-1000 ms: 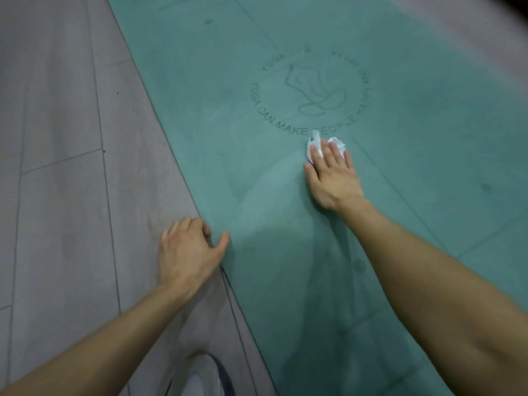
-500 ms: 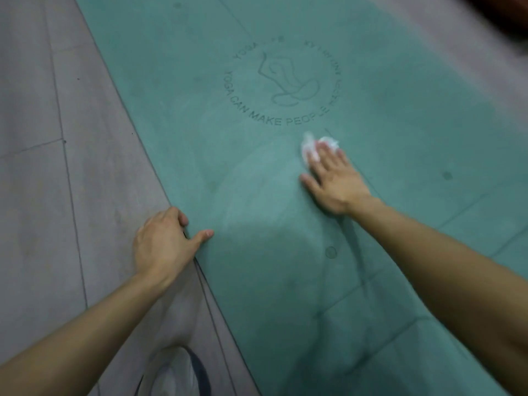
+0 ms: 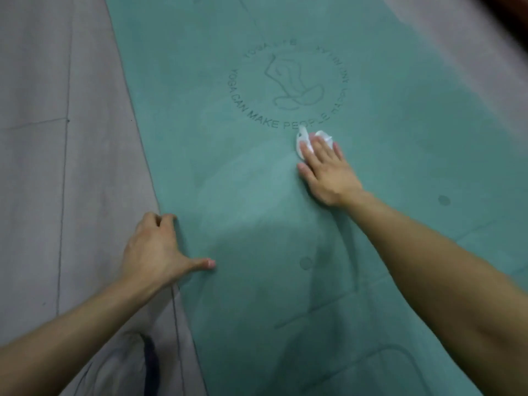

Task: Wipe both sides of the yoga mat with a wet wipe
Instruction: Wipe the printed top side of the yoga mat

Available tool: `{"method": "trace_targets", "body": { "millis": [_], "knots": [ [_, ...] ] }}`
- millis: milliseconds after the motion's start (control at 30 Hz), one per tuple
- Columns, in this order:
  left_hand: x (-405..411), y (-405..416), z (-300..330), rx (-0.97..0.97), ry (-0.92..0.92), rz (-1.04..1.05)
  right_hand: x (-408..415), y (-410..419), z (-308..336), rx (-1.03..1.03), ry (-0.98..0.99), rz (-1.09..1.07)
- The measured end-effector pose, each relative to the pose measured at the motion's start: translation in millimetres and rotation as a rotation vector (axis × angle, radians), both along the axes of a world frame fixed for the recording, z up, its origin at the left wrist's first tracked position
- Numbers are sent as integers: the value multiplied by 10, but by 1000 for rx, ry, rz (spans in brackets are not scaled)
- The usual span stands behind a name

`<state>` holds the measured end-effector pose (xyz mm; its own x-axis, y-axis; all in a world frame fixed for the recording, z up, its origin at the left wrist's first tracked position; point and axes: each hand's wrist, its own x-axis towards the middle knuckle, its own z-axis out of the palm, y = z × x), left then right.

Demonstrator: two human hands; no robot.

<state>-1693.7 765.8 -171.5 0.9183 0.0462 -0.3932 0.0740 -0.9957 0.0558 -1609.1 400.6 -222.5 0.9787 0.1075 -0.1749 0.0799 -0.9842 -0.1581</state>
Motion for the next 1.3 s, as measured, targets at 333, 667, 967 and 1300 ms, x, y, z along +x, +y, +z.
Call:
{"method": "trace_targets", "body": {
  "millis": [333,667,967,1300],
  "knots": [
    [-11,-303,22,188,83,-63,-550,891,-164,105,-63,728],
    [-20,-305,43,208,103,-70,132,615,-67,90,-65,52],
    [16,-375,41,226,120,-51,555,108,-14,60,-4,-249],
    [16,-320,14,202,60,-95,-943,1192,-131,147,-31,657]
  ]
}}
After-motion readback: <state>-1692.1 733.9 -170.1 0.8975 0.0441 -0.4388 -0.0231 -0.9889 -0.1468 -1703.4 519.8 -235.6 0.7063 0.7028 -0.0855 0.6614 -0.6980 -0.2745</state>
